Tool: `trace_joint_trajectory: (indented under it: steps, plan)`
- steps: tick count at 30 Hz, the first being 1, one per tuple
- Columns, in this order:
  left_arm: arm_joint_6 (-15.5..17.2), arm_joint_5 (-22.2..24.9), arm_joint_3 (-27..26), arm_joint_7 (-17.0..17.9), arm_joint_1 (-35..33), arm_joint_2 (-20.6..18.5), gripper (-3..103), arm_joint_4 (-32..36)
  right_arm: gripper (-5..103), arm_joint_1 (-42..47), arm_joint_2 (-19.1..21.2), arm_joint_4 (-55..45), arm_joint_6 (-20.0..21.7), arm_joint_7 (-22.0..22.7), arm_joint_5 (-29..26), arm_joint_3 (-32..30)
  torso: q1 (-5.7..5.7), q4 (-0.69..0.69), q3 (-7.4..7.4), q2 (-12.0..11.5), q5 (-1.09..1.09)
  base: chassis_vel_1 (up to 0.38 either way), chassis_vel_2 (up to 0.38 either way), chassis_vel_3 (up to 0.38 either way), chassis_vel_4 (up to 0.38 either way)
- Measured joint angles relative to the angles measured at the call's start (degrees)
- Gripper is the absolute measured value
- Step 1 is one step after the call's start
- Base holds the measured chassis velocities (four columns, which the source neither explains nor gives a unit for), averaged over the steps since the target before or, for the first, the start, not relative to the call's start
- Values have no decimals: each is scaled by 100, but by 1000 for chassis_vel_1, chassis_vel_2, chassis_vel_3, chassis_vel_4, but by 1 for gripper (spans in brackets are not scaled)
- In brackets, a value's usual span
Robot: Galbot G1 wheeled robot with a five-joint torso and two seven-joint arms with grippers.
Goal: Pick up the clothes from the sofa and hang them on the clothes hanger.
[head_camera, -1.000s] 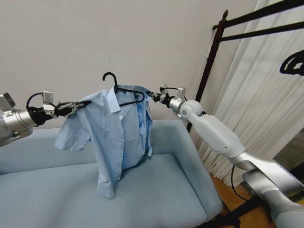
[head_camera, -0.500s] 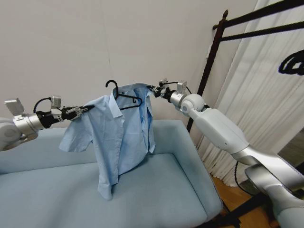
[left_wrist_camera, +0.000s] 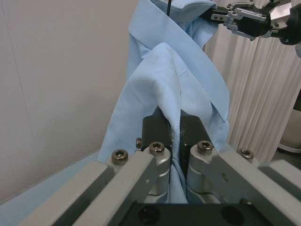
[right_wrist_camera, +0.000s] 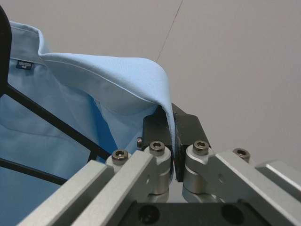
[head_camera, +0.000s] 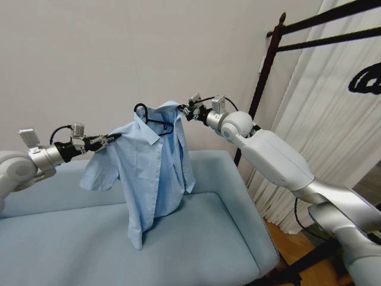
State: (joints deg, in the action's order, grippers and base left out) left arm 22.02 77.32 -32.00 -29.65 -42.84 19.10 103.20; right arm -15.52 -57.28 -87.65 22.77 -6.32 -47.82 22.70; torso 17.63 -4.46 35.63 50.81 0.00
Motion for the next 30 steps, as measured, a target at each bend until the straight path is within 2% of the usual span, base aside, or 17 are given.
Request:
trace_joint_trajectory:
  steps: [10,17,30]
  plan:
    - [-42,22,182,178,232,107,3,17,1,157,215,-491,213,206,-264,197,0,-2,0,0,0,0,0,0,0]
    - [-139,-5,433,304,448,209,3,76,1,166,161,-707,296,348,-574,275,0,0,0,0,0,0,0,0,0]
    - [-297,-123,480,326,433,297,3,66,1,240,117,-914,327,464,-947,159,0,0,0,0,0,0,0,0,0]
